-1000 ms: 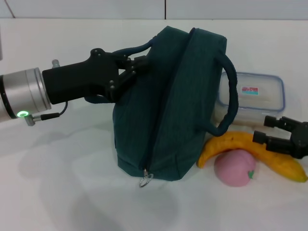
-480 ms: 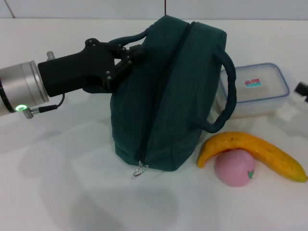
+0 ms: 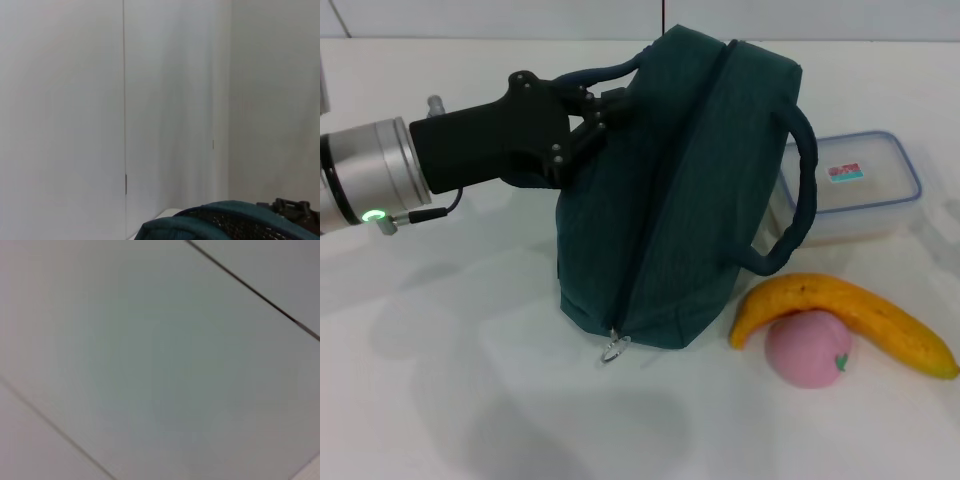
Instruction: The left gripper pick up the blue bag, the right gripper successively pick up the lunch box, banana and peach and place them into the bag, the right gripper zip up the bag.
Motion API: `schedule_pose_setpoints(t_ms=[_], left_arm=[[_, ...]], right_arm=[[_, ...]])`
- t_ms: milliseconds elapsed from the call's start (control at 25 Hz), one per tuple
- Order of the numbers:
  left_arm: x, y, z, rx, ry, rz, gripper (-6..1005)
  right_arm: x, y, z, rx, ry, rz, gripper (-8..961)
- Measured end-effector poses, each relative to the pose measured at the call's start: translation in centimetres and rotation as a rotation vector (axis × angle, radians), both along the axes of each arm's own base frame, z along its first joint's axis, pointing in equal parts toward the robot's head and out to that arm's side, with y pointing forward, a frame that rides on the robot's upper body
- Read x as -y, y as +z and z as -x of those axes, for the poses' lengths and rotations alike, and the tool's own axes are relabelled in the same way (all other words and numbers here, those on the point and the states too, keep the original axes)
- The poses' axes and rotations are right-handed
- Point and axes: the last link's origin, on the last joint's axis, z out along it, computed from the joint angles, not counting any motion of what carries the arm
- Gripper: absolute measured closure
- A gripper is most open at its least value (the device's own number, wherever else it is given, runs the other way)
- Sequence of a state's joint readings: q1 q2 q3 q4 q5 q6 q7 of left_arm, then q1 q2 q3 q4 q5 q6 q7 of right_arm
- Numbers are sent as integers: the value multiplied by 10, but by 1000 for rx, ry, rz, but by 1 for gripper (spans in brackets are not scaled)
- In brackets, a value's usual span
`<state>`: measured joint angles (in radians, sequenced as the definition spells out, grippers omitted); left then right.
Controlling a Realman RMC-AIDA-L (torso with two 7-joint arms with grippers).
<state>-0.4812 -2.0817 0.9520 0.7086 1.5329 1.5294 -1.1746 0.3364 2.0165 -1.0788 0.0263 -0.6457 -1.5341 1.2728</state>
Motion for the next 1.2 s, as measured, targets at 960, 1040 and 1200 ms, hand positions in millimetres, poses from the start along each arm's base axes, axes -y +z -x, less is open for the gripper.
schedule_pose_setpoints(t_ms=[960, 1040, 1200], left_arm=[[0, -2, -2, -30, -58, -35, 958], [0, -3, -4, -31, -69, -40, 958], [-2, -9, -8, -26, -84, -33, 958]], right_arm=[[-61, -29, 14, -304, -198, 278, 113], [-66, -32, 17, -307, -202, 297, 112], [-71, -36, 20, -317, -218, 334, 112]])
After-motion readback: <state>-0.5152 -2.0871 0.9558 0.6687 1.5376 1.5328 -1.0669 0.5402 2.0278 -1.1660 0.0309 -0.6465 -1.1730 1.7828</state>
